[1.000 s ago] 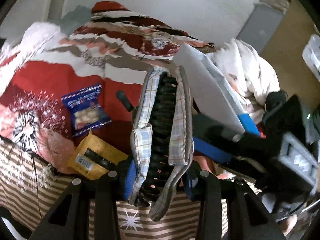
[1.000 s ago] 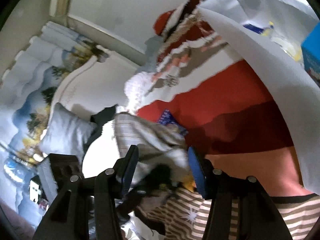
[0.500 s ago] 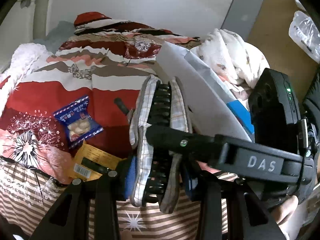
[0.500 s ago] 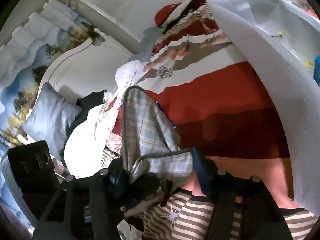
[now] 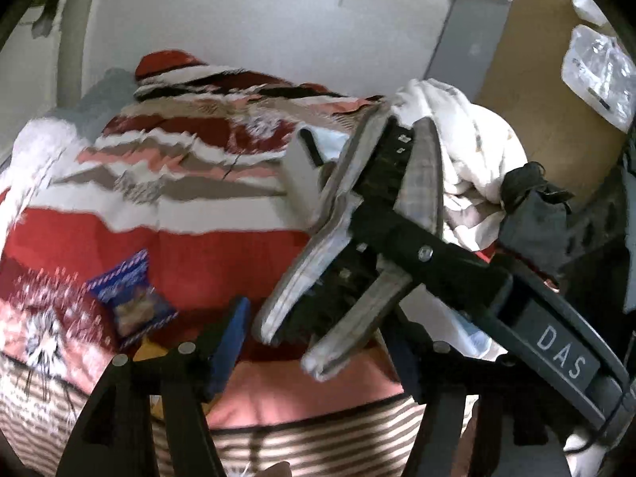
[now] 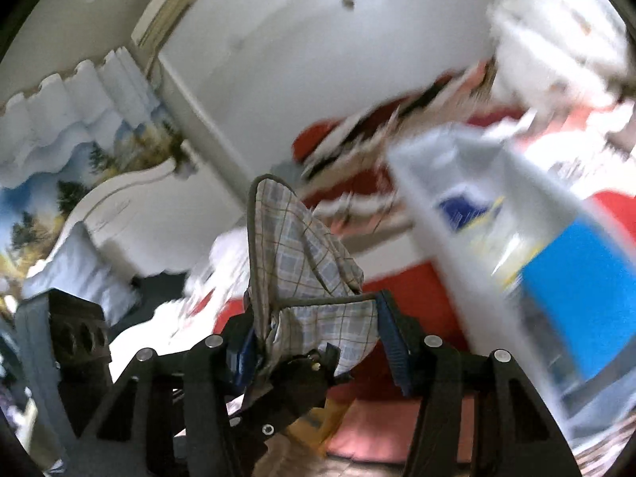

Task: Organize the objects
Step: 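Carry the plaid cloth into the white box and open the right gripper, then move the right gripper over to the yellow snack packet on the bed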

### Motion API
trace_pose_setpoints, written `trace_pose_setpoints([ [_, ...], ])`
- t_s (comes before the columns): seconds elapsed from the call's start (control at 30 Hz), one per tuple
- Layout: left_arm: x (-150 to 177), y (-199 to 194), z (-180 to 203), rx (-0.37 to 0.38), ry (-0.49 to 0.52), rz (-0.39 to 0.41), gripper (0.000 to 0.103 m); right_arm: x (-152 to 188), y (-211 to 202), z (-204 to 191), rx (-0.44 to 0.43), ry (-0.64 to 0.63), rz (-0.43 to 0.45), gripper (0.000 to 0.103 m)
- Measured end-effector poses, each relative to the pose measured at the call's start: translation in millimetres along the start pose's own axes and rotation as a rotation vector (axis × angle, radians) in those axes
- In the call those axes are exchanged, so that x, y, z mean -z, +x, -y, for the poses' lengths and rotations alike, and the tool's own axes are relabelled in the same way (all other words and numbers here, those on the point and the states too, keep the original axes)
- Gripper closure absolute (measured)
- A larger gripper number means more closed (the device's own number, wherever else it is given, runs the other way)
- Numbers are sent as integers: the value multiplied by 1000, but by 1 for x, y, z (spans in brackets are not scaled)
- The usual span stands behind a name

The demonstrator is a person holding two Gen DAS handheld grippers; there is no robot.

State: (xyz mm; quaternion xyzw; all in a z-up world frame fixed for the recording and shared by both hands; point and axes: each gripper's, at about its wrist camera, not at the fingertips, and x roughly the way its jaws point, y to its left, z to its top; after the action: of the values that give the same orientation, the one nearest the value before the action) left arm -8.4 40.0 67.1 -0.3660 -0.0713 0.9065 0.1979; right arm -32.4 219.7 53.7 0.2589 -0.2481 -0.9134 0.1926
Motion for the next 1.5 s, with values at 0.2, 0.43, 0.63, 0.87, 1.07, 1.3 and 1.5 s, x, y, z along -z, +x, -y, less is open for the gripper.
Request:
trace_pose_setpoints([
  [0.2,-18,2,21,123,12,66,38,-23,-36,9,60,25,238,49],
  [0.43,-30,27,38,157,23,64,38,-40,-52,31,283,75,371,49],
  [0.63,-28,55,41,132,19,30,38,-46,-33,46,426,73,340,49],
  [0.87,-23,56,34,92,7,29,39,-34,-21,55,475,77,260,49],
  [1.07,-18,58,31,70,0,11,38,-29,-9,64,409,107,161,45],
  [1.3,-19,53,33,48,0,21,38,-25,-27,51,333,55,228,34],
  [1.5,-21,52,26,30,-27,30,38,-29,-35,51,252,114,296,30],
])
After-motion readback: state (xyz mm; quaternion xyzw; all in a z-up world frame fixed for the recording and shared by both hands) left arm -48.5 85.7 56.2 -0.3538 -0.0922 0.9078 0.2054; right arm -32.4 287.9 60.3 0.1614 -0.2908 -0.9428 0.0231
